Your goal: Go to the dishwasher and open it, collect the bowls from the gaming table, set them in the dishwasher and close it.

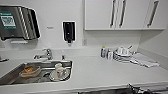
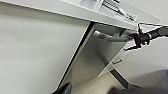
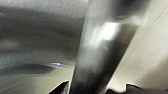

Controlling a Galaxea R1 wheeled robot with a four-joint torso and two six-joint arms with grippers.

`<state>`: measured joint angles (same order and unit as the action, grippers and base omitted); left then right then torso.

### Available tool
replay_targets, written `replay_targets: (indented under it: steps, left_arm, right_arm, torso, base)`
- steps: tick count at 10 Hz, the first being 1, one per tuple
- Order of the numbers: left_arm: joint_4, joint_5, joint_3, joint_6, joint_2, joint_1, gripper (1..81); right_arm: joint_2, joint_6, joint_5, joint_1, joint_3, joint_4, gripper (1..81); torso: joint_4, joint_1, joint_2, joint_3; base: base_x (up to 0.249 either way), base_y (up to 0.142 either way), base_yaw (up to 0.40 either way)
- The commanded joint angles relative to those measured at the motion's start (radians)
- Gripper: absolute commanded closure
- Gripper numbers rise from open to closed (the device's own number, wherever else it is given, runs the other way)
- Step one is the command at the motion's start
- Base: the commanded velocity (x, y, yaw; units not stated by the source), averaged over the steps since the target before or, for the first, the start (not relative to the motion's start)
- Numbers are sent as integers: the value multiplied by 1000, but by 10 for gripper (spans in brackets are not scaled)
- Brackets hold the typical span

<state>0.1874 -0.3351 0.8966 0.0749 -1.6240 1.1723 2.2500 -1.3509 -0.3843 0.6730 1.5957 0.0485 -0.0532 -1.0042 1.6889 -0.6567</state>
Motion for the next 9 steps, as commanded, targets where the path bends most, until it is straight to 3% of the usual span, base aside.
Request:
replay_targets:
  steps: [1,8,9]
  left_arm:
    - [23,8,-21,0,51,-73,10]
    - [23,8,-28,0,55,-73,10]
    - [23,8,-28,0,55,-73,10]
  right_arm:
    - [-59,-1,-71,-109,-50,-19,10]
    - [-59,-1,-73,-114,-60,-19,10]
    - [-39,-2,-106,-115,-39,-19,10]
  torso:
    - [0,0,0,0]
    - [0,0,0,0]
    - [0,-1,-1,-1]
  base:
    - [0,0,0]
    - [-18,0,0]
    - [0,0,0]
